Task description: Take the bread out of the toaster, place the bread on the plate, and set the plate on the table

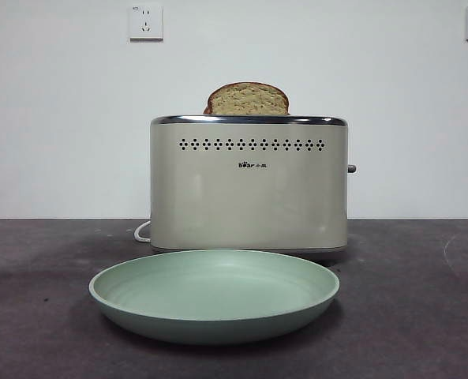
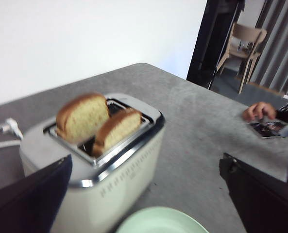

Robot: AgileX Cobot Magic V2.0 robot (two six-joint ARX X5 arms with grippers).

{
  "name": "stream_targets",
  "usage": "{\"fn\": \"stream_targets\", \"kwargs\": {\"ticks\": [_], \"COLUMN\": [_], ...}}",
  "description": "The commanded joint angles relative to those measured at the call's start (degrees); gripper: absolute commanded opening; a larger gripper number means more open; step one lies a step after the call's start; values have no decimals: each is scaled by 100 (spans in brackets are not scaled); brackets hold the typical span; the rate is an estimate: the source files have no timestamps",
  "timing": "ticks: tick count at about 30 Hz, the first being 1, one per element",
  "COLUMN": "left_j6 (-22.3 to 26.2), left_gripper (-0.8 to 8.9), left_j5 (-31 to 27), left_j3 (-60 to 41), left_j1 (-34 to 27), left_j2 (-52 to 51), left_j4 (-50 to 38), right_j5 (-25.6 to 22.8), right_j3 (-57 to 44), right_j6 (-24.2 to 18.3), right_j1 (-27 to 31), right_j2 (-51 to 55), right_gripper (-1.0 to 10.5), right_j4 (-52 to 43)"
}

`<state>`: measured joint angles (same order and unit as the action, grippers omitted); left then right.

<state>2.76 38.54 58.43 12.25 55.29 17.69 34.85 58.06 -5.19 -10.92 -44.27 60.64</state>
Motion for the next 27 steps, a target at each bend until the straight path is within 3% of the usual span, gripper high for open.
{"fn": "stream_targets", "kwargs": {"ticks": [1,12,22,27], "left_j6": [433,997,1239,1239], "left_gripper": [620,619,616,368], "left_j5": [-284,-726,-1213,-1305], "left_j3": [313,1497,1589,1589], "left_j1": [297,1029,1362,1447], "left_j2": [579,2924,3869,4048], "left_j4": [-173,-745,-1292,-1335], "right_j5": [15,11,-66,-68], "right_j3": [9,9,9,9], "right_j6": [-20,-17,-20,-20], "right_j1": [-13,-13,-11,-11], "right_j2": [-2,-4,-9,-9], "right_gripper": [691,691,691,691], "right_j4": [-13,-11,-11,-11]}}
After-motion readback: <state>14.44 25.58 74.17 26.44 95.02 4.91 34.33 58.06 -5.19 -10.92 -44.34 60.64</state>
